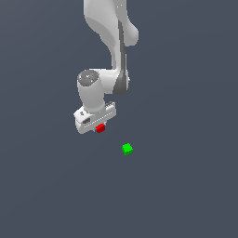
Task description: Stack the red cube on top of the green cube.
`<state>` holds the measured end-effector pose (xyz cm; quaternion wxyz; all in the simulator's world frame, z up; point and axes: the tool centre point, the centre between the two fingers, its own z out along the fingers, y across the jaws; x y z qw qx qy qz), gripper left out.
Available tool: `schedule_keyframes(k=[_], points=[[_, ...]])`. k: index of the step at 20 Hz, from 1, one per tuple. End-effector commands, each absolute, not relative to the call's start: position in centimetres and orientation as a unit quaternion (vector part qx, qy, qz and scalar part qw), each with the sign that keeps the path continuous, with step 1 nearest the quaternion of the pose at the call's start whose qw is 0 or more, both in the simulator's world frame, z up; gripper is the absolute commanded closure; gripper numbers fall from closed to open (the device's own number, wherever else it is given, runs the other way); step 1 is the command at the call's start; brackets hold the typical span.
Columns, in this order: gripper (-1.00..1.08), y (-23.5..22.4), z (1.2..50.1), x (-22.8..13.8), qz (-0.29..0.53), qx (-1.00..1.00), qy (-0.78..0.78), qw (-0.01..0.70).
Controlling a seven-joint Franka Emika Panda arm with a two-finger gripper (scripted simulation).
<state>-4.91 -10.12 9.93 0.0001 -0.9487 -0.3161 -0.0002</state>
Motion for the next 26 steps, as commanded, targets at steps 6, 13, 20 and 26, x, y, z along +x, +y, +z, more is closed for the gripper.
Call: schedule_keyframes(k=[6,13,20,26], points=[[1.08,-3.0,8.3,-0.9,0.0,-0.949,-0.316,0.0],[1.08,1.9,7.1,2.1,0.0,-0.949,-0.316,0.0],[1.08,3.9,6.6,3.5,0.0,-0.949,-0.316,0.0],[-0.92,4.2,6.6,3.7,0.0,-0.949,-0.316,0.0]])
